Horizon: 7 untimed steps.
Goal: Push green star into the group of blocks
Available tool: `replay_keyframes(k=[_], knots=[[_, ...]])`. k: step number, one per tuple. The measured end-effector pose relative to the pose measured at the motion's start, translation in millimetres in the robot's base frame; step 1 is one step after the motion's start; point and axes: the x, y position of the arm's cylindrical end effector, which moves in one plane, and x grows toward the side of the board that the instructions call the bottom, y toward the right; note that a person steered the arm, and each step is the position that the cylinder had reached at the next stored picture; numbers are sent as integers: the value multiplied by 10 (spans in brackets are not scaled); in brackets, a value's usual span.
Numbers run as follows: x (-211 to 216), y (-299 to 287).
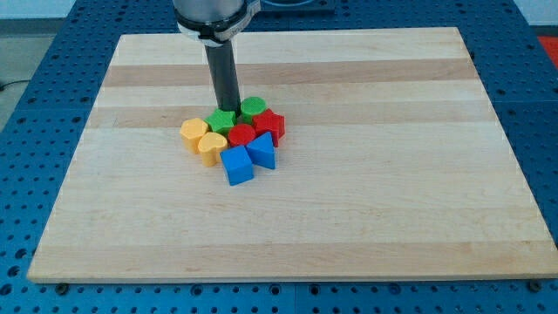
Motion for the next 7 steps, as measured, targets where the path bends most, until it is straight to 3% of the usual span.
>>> replay_keyframes(k=[2,5,7], knots=[[-4,-245],[426,-241],[463,-242]])
